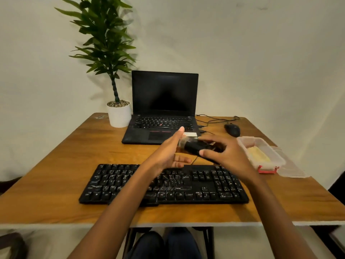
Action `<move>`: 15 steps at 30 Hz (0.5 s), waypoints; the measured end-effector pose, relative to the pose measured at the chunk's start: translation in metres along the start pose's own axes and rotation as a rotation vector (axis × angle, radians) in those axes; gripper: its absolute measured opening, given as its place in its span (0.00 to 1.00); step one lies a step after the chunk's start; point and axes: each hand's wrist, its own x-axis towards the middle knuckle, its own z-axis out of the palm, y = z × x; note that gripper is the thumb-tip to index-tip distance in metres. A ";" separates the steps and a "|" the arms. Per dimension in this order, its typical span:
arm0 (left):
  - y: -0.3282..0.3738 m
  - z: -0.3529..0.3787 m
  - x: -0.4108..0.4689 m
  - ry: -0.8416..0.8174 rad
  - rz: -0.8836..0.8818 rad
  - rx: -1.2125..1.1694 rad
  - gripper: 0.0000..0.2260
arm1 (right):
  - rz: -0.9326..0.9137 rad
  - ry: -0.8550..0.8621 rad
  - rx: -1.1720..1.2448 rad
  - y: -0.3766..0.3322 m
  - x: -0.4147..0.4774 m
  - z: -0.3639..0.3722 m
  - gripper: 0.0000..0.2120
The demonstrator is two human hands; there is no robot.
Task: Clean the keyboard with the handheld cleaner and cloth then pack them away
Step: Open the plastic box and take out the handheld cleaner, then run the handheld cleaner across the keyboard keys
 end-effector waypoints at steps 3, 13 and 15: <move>-0.016 -0.011 -0.027 0.035 0.030 -0.036 0.18 | -0.015 -0.056 0.118 -0.010 -0.009 0.022 0.20; -0.048 0.000 -0.039 0.158 -0.044 -0.512 0.21 | 0.238 0.164 1.239 0.017 -0.031 0.089 0.44; -0.049 0.007 -0.032 0.126 -0.054 -0.497 0.20 | 0.253 0.226 1.213 0.022 -0.034 0.087 0.40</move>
